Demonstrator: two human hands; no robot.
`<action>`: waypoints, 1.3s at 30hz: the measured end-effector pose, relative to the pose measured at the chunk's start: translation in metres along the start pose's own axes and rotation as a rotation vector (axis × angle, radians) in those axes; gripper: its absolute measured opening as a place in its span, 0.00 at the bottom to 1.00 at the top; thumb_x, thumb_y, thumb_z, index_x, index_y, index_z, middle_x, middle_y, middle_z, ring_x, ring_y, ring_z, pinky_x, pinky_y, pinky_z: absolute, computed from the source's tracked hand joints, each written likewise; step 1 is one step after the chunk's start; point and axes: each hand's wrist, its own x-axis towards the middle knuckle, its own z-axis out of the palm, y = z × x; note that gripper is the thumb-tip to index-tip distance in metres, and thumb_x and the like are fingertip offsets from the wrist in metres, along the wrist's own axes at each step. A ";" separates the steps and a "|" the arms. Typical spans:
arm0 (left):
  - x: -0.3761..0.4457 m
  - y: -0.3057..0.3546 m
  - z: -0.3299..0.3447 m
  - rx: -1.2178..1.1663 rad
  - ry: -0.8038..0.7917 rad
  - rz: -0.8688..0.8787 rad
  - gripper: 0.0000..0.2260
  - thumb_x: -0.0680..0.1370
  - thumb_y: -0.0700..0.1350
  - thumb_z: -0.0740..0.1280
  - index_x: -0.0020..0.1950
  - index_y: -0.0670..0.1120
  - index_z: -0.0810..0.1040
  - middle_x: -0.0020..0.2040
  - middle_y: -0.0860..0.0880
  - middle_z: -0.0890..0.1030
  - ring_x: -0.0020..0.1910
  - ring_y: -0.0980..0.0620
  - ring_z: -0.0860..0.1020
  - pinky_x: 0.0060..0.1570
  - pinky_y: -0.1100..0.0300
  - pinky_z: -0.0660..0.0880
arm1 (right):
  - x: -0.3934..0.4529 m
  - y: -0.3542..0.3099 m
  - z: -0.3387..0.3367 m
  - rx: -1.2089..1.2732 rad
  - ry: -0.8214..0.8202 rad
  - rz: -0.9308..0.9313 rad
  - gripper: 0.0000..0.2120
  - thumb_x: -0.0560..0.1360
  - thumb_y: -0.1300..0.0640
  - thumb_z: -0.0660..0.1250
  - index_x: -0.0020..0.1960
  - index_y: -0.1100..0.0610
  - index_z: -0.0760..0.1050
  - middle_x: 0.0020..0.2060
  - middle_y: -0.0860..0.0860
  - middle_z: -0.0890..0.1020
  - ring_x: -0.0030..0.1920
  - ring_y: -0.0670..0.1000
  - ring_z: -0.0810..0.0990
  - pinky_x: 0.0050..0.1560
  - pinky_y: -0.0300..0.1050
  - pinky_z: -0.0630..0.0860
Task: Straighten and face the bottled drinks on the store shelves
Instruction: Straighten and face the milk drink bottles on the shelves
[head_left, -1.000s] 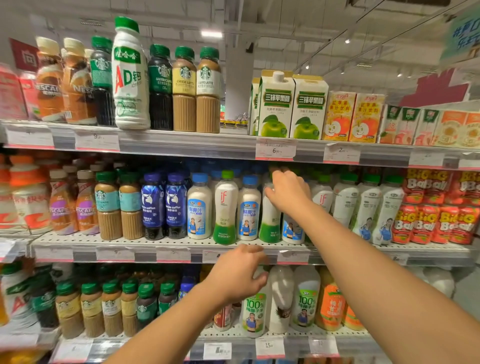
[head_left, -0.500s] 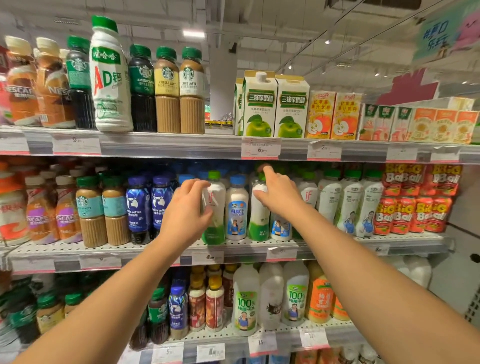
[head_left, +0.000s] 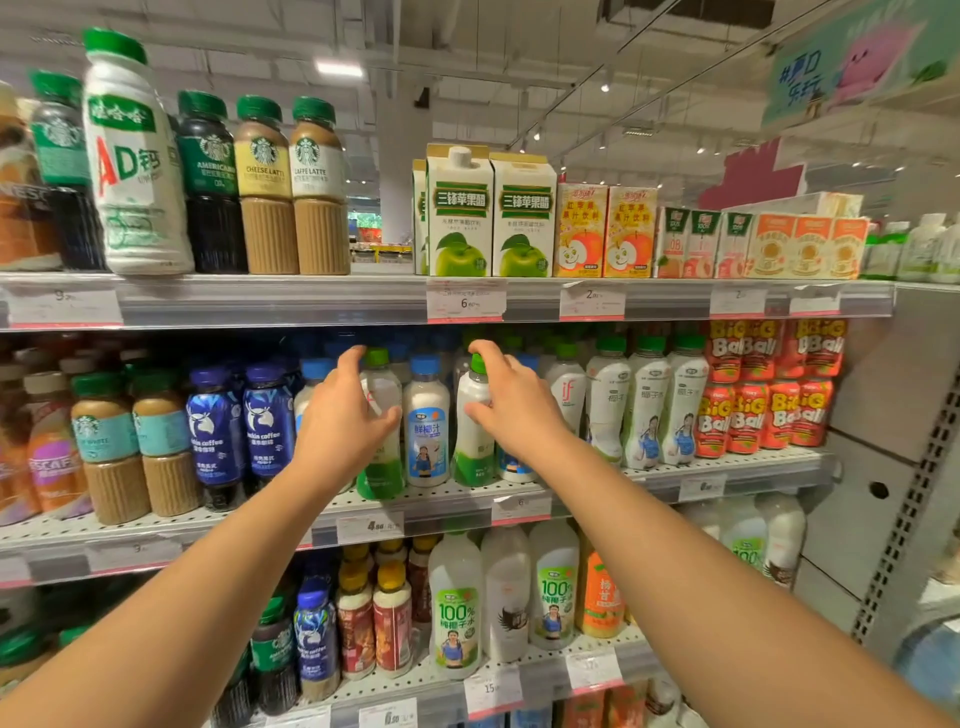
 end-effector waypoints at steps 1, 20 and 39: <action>0.001 0.000 0.001 -0.010 0.000 -0.020 0.39 0.74 0.49 0.76 0.79 0.48 0.58 0.67 0.42 0.78 0.58 0.43 0.79 0.54 0.46 0.79 | 0.000 0.001 0.000 0.003 0.002 0.001 0.32 0.78 0.52 0.69 0.75 0.44 0.56 0.60 0.54 0.77 0.50 0.60 0.80 0.52 0.59 0.80; 0.002 -0.004 -0.006 0.074 -0.054 -0.025 0.29 0.75 0.53 0.75 0.71 0.45 0.69 0.63 0.44 0.77 0.60 0.44 0.77 0.55 0.52 0.76 | 0.021 -0.007 0.008 -0.068 -0.079 0.018 0.31 0.81 0.51 0.65 0.80 0.50 0.56 0.66 0.58 0.74 0.62 0.64 0.75 0.57 0.55 0.74; -0.014 -0.003 -0.006 -0.020 -0.046 0.088 0.29 0.73 0.54 0.76 0.69 0.52 0.68 0.61 0.53 0.79 0.56 0.53 0.78 0.53 0.54 0.79 | 0.032 -0.002 0.021 -0.096 -0.063 0.075 0.28 0.81 0.51 0.65 0.78 0.54 0.59 0.60 0.59 0.76 0.60 0.64 0.76 0.54 0.54 0.74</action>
